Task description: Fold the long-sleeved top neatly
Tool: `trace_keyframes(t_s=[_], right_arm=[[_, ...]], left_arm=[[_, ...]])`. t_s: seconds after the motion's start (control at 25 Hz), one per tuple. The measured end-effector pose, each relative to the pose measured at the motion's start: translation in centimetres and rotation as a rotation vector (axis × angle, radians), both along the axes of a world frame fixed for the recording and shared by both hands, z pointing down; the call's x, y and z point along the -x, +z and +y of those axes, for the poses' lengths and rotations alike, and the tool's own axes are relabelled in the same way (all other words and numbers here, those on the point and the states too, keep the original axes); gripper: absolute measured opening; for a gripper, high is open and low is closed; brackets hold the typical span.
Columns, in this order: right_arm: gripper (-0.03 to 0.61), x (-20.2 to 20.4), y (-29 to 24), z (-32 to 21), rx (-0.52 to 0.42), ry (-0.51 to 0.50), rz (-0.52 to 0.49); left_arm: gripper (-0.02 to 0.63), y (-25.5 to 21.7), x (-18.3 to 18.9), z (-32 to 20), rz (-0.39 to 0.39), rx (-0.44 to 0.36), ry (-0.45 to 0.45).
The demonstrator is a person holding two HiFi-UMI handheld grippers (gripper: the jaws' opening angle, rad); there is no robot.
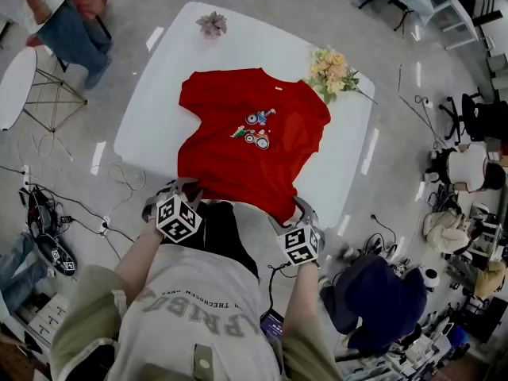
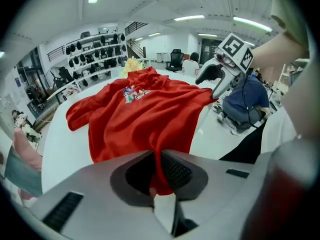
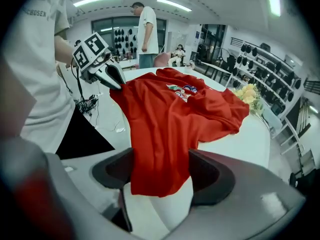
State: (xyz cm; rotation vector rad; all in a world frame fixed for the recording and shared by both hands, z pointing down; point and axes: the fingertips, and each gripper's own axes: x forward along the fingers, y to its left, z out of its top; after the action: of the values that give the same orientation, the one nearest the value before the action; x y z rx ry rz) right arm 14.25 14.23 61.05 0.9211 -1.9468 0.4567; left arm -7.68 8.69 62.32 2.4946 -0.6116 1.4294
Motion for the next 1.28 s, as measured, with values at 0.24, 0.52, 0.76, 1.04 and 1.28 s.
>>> trace_keyframes(t_s=[0.24,0.52,0.76,1.04,1.28], right_arm=[[0.327,0.7,0.1,0.4,0.045,-0.114,-0.040],[0.252,2.1,1.5,1.1,0.089,-0.253,0.007],[0.085,2.1,0.8,1.6,0.084,-0.263,0.022],[0.064,1.9,1.3,4.0,0.117,-0.251,0.064],[0.079,2.2,2.9,4.6,0.156,-0.194,0.081]], left_arm=[[0.038,-1.9,2.8,1.8,0.037,0.062,0.088],[0.037,-2.3,3.9,2.3,0.045,0.133,0.102],[0.037,-2.3,3.5,2.2,0.045,0.134,0.121],[0.038,-1.5,3.2,2.0,0.037,0.139,0.162],[0.265,-0.9,3.9,2.1,-0.018,0.182,0.219]])
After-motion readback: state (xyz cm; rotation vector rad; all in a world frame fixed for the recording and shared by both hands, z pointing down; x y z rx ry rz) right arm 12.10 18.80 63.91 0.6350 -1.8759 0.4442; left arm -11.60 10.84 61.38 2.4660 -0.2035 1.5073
